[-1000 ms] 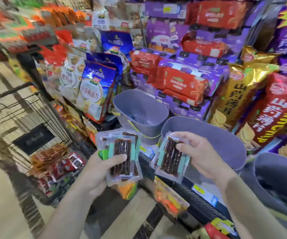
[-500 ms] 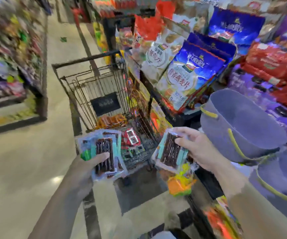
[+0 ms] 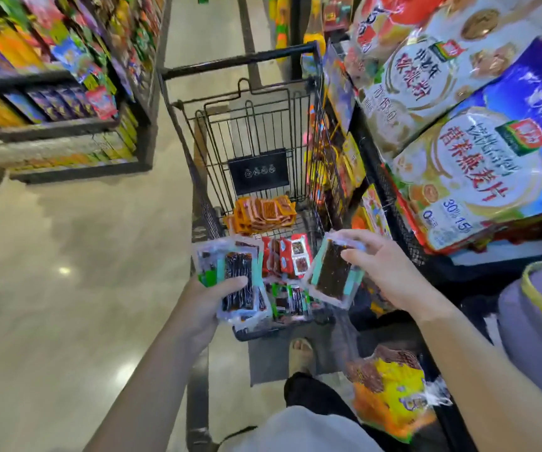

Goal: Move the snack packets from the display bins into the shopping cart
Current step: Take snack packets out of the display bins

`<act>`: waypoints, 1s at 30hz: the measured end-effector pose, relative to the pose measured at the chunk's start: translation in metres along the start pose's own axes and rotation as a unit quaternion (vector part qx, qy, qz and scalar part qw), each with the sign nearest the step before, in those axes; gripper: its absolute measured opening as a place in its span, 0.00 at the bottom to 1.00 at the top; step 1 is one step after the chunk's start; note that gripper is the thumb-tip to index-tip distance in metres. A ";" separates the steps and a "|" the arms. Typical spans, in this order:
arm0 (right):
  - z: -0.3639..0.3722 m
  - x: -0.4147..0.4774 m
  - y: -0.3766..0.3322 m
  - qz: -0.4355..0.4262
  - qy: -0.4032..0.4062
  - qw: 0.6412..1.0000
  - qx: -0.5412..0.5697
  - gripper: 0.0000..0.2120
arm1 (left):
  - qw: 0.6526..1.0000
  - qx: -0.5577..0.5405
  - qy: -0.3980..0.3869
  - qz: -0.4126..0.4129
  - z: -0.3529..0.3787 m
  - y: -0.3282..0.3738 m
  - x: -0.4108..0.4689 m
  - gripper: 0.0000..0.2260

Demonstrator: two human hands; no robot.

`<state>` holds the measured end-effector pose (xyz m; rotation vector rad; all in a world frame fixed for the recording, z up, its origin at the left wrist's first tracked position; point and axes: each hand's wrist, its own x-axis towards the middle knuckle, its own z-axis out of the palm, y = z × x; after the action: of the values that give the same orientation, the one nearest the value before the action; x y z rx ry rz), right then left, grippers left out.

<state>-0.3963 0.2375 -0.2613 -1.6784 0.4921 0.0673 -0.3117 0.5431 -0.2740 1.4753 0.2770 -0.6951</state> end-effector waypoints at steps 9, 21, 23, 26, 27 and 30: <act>0.004 0.120 0.048 0.129 -0.100 0.985 -0.054 0.14 | 0.985 0.038 0.070 -0.155 0.048 -0.051 0.120 0.30; 0.062 0.182 0.209 0.268 -0.145 0.950 -0.073 0.20 | 0.948 0.107 0.120 -0.275 0.071 -0.176 0.217 0.44; 0.067 0.189 0.232 0.279 -0.136 0.948 -0.074 0.20 | 0.947 0.106 0.128 -0.276 0.072 -0.191 0.228 0.39; 0.078 0.197 0.263 0.299 -0.118 0.944 -0.069 0.18 | 0.948 0.107 0.108 -0.279 0.073 -0.212 0.238 0.24; 0.082 0.199 0.270 0.308 -0.114 0.942 -0.070 0.18 | 0.950 0.112 0.102 -0.275 0.073 -0.217 0.240 0.21; 0.095 0.203 0.285 0.331 -0.086 0.938 -0.064 0.16 | 0.950 0.134 0.095 -0.266 0.073 -0.225 0.241 0.22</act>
<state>-0.2921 0.2474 -0.6087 -1.5471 0.9159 0.7450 -0.2722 0.4225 -0.5870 1.7480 0.7733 -1.0523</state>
